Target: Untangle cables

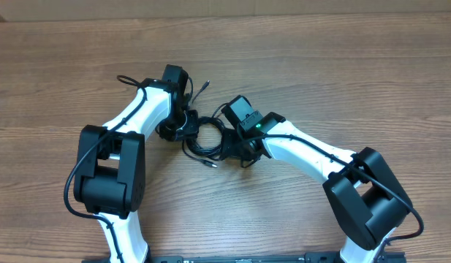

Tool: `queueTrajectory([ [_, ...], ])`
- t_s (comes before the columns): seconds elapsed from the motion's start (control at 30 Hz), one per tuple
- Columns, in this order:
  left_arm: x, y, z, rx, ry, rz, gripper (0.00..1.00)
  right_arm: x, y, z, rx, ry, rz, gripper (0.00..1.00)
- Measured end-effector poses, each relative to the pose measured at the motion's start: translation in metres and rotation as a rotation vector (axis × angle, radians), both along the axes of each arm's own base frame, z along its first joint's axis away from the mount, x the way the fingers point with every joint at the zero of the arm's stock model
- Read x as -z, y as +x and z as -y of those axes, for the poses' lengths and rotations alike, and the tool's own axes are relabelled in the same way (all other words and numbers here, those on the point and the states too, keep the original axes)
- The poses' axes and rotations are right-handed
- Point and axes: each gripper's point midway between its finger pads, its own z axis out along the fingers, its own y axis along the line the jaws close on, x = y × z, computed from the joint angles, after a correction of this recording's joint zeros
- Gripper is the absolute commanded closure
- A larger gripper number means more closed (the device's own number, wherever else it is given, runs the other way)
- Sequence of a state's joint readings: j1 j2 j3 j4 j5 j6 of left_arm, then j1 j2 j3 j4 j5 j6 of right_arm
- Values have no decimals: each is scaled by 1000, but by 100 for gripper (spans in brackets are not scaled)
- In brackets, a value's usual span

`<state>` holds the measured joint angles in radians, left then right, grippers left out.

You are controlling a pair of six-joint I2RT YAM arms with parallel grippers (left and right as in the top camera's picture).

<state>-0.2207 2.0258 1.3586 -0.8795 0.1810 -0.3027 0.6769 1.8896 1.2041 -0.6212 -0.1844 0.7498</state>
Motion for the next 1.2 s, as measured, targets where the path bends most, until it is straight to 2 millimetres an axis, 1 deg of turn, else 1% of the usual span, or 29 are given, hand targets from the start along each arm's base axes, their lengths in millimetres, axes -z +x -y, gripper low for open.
queueTrajectory([
  [0.07, 0, 1, 5, -3, -29, 3, 63, 1, 0, 3, 17, -15, -1, 74],
  [0.33, -1, 2, 14, -19, -81, 2, 64, 10, 2, 18, 86, -81, 5, 73],
  [0.43, -1, 3, 15, -27, -87, 4, 62, 13, 5, 21, 104, -90, 27, 73],
  [0.67, -2, 3, 17, -30, -97, 2, 55, 14, 18, 17, 130, -64, 88, 74],
  [0.77, -2, 3, 16, -31, -96, 2, 47, 16, 18, 19, 134, -68, 93, 76],
  [0.87, -1, 4, 12, -33, -69, 10, 44, 20, 16, 24, 148, -88, 90, 78],
  [1.0, -1, 4, 5, -31, -15, 19, 42, 23, 15, 30, 166, -114, 93, 78],
  [1.2, 0, 3, -3, -31, 33, 14, 41, 23, 16, 31, 171, -120, 97, 78],
])
